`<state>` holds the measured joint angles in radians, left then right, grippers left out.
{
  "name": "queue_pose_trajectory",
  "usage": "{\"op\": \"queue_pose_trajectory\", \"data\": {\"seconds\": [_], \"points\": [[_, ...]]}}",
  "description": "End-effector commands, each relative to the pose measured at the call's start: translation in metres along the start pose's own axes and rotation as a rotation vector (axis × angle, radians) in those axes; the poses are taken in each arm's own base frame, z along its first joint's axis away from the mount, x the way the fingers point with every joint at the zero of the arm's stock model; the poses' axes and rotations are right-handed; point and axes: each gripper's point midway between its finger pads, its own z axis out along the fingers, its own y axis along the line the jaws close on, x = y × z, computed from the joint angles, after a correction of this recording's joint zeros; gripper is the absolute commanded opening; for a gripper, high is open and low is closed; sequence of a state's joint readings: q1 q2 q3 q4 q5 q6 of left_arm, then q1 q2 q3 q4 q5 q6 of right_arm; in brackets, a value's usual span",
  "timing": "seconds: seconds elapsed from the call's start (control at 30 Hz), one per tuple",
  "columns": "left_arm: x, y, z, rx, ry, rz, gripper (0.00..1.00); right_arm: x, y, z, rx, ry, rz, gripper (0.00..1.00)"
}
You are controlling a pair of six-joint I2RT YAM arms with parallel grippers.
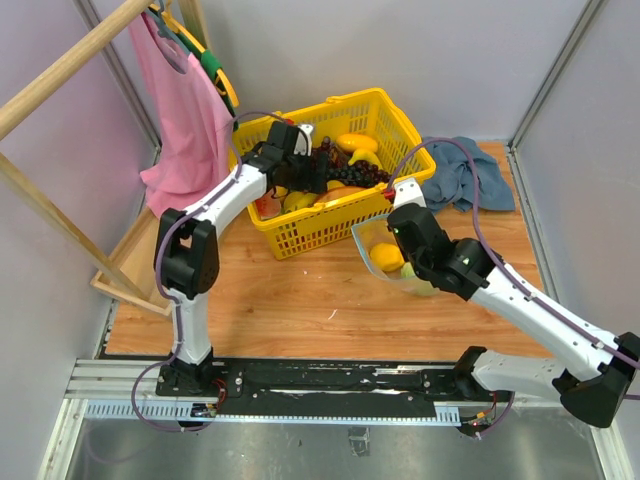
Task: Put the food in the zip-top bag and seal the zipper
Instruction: Pick up the fake fruit from the bin.
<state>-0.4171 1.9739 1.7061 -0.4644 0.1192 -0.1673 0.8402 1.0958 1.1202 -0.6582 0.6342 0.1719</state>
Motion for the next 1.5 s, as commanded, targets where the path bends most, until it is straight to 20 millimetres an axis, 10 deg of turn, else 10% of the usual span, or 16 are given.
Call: {"op": "queue_pose_trajectory", "data": {"seconds": [0.0,0.5,1.0,1.47], "points": [[0.013,-0.005,0.019,0.076,0.061,0.060,0.94,-0.003,0.003,0.000,-0.023,-0.021,0.027,0.01],[0.064,0.016,0.052,0.030,0.227,0.073,0.88,-0.008,-0.022,-0.011,0.047,-0.062,-0.004,0.01],[0.009,-0.003,-0.010,0.039,0.065,0.039,0.27,-0.016,-0.056,-0.026,0.193,-0.087,-0.019,0.01],[-0.039,-0.020,-0.055,0.076,-0.167,0.001,0.09,-0.013,-0.067,-0.027,0.286,-0.052,0.046,0.01]]}}
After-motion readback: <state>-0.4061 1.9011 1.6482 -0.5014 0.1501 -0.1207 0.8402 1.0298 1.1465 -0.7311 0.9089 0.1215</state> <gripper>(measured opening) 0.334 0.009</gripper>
